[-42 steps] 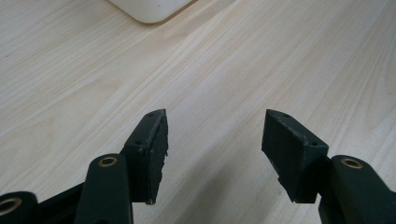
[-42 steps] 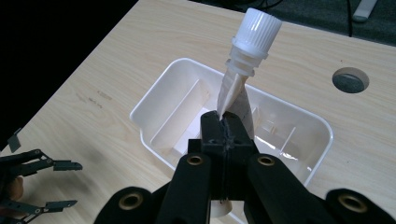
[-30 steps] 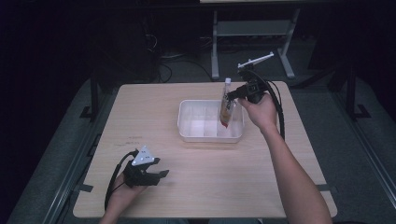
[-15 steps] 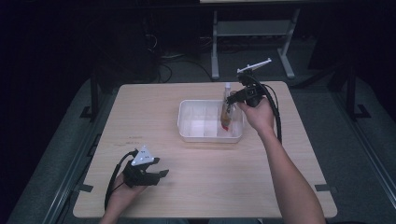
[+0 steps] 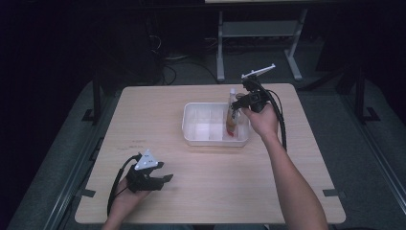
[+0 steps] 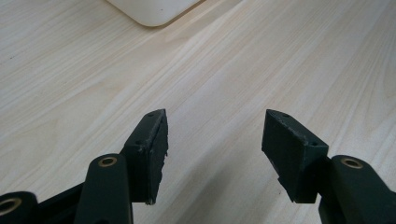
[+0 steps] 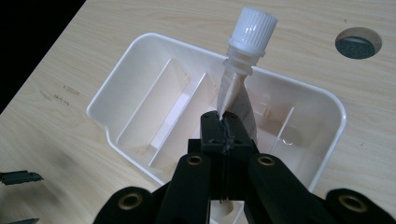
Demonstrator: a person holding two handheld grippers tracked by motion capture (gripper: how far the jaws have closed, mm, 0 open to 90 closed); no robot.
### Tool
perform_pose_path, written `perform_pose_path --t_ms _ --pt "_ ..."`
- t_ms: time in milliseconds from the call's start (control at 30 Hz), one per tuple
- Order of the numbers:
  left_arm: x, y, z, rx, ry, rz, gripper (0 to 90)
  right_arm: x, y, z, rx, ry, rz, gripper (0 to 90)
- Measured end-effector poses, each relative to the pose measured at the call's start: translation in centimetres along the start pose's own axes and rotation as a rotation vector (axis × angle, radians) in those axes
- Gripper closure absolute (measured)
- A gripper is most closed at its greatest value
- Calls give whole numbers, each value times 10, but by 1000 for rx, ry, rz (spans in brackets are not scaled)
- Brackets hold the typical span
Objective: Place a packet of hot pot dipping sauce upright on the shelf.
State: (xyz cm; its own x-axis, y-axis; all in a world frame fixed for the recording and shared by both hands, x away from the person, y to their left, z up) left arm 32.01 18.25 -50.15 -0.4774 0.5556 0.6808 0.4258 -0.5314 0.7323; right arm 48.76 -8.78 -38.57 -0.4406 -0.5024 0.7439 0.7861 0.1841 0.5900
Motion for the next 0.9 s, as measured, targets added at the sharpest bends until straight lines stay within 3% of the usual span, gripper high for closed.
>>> perform_pose_path --t_ms 567,667,900 --pt "0 0 0 2 -3 -2 404 -16 -10 -4 -14 -4 34 881" --pt "0 0 0 1 -4 0 403 -17 -11 -5 -38 15 20 875" --pt "-1 0 -1 -2 -6 1 402 -15 -12 -7 -36 3 25 843"
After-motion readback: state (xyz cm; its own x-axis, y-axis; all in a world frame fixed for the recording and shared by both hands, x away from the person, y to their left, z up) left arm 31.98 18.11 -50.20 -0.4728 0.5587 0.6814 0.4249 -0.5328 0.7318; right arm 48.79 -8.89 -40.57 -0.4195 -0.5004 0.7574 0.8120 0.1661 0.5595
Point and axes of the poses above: each handheld gripper's, and its own axes: x roughly backward along the jaws, y roughly out of its top, z roughly to its left, the point moved 9 cm from there along -x, roughly forward along the jaws, and after that the axes turned 1 degree about -z, right-handed, at the moved point
